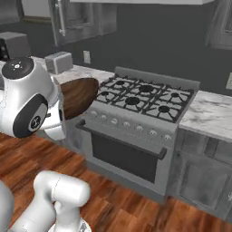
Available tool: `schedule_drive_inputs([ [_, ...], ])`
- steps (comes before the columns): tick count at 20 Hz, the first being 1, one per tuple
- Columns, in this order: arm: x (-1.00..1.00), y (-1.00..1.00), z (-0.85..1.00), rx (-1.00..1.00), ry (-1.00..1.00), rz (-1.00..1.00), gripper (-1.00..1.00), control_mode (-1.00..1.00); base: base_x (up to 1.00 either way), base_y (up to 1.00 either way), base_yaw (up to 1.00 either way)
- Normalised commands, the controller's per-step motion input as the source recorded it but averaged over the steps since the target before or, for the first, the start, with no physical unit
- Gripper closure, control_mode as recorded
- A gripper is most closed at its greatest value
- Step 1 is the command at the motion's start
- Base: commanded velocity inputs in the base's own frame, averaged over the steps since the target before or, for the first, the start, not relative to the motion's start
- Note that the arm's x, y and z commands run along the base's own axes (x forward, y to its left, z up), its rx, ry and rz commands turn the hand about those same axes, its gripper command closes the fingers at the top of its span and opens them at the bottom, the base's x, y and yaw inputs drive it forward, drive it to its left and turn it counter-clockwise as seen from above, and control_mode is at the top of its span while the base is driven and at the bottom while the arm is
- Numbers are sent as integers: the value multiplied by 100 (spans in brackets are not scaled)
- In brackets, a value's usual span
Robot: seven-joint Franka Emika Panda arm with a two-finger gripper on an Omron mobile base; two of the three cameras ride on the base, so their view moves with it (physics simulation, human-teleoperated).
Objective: Pick the mug and place it in the sink. Pick the bowl and place it in the open cabinet and then close the cabinet.
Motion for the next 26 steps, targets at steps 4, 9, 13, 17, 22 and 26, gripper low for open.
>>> schedule_drive_inputs([
  [4,0,0,0,0,0,0,100,100,-11,-2,-82],
  [9,0,0,0,0,0,0,100,100,-1,5,-47],
  [13,0,0,0,0,0,0,100,100,2,22,-38],
  [17,0,0,0,0,0,0,100,100,14,51,-27],
  [22,0,0,0,0,0,0,100,100,1,97,-15],
  [26,0,0,0,0,0,0,100,100,0,100,-10],
])
